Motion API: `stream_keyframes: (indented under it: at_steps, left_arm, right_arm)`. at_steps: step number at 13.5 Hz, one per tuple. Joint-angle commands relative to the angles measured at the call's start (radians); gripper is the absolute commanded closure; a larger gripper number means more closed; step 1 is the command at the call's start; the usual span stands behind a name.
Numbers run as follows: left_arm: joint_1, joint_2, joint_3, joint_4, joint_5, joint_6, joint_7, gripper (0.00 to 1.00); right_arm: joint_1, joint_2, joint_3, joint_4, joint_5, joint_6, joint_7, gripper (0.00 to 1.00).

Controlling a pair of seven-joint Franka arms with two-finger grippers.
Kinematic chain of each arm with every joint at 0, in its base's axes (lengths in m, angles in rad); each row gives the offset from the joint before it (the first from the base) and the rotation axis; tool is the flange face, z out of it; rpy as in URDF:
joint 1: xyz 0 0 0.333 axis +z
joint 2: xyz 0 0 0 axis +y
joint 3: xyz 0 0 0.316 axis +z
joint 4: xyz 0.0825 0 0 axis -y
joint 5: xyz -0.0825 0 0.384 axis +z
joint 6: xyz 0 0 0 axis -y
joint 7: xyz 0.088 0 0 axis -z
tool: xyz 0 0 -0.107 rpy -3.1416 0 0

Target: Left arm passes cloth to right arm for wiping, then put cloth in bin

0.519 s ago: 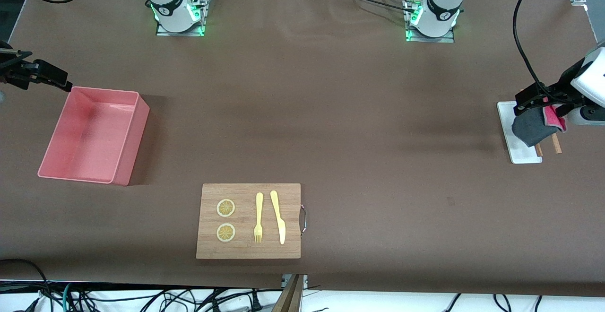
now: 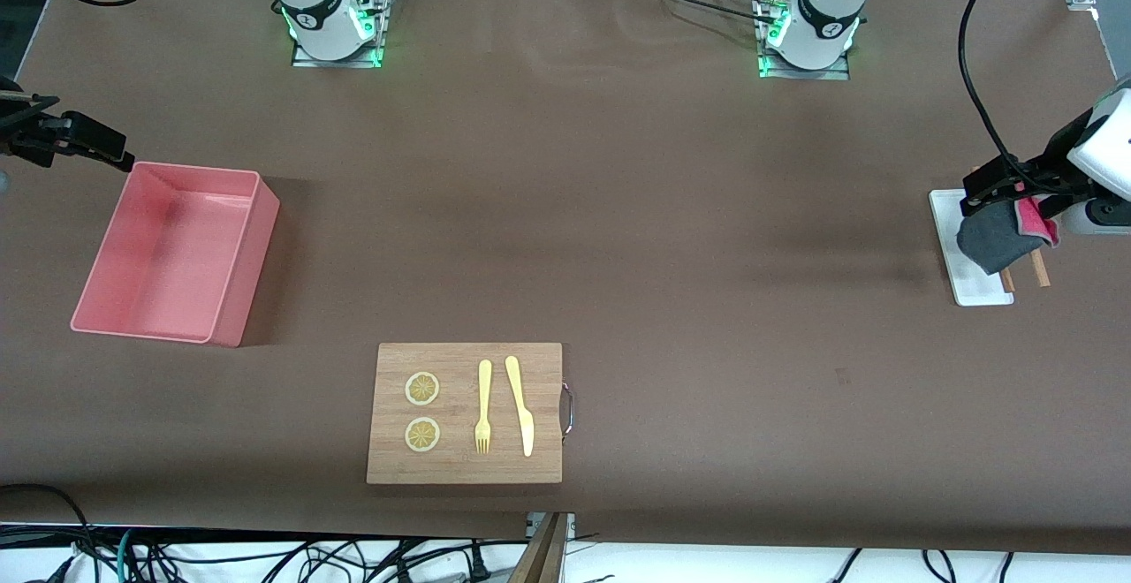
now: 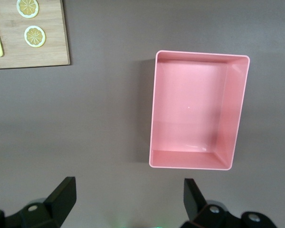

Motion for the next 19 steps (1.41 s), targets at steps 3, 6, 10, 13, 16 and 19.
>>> stream_keyframes:
  at_steps: [3, 6, 10, 13, 16, 19]
  left_arm:
    - [0.002, 0.01, 0.0, 0.023, -0.006, -0.005, -0.009, 0.0]
    - [0.002, 0.011, 0.0, 0.023, -0.006, -0.005, -0.009, 0.0]
    - [-0.001, 0.022, -0.001, 0.023, -0.009, -0.004, -0.008, 0.0]
    - [-0.003, 0.039, -0.004, 0.03, -0.006, -0.005, -0.005, 0.0]
    - [0.002, 0.037, 0.0, 0.032, -0.006, -0.005, -0.008, 0.0]
    - [0.014, 0.036, 0.002, 0.032, -0.004, -0.008, -0.006, 0.0]
  right_arm:
    - [-0.01, 0.003, 0.001, 0.009, 0.011, -0.001, -0.013, 0.0]
    - [-0.01, 0.003, 0.001, 0.009, 0.011, -0.002, -0.013, 0.0]
    - [-0.01, 0.003, 0.001, 0.009, 0.011, -0.002, -0.013, 0.0]
    - [-0.01, 0.003, 0.001, 0.009, 0.011, -0.001, -0.013, 0.0]
    - [-0.01, 0.003, 0.001, 0.009, 0.011, -0.001, -0.013, 0.0]
    - [-0.01, 0.003, -0.002, 0.009, 0.011, -0.001, -0.013, 0.0]
